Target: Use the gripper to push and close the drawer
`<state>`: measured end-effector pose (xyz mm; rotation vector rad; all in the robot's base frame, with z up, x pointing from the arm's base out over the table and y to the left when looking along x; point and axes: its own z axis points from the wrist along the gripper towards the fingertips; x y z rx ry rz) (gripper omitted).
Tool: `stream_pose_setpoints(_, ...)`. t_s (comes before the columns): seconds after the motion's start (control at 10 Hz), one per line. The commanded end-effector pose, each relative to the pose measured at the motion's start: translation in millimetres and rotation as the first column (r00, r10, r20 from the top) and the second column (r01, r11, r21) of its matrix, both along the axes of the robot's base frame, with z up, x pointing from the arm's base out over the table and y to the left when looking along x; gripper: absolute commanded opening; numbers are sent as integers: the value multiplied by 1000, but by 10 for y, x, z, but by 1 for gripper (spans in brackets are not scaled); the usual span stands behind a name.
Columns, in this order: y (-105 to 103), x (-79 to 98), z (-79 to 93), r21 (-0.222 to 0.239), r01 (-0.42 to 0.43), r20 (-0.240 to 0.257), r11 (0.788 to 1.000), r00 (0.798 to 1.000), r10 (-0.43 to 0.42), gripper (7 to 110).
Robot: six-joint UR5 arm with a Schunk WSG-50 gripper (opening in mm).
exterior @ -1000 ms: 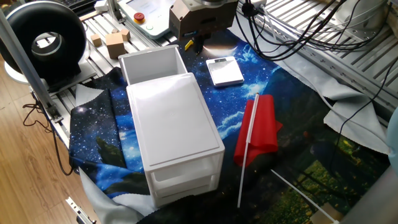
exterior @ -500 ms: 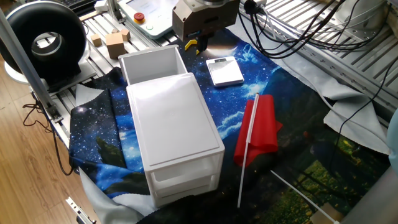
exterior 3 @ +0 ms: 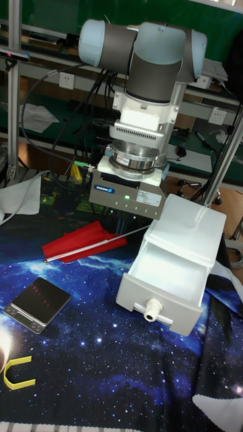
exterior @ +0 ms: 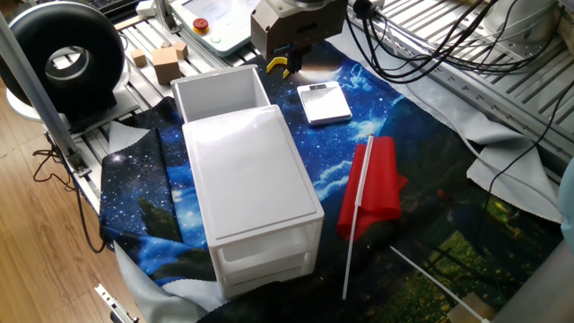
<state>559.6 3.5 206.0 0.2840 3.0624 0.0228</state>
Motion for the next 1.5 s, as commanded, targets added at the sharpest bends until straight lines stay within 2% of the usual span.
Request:
stream_pose_setpoints(0.0,36,8,13,17,10,3,1000,1000,-10,7)
stream_pose_setpoints(0.5,47,16,14,23,19,6,1000,1000,-20,7)
stream_pose_setpoints(0.7,123,-7,16,53,20,-4,998,1000,-19,7)
stream_pose_setpoints(0.8,147,-46,15,61,-7,-18,998,1000,8,7)
stream_pose_setpoints(1.0,147,-70,14,60,-31,-26,998,999,33,7)
stream_pose_setpoints(1.4,124,-54,14,51,-13,-21,999,1000,14,7)
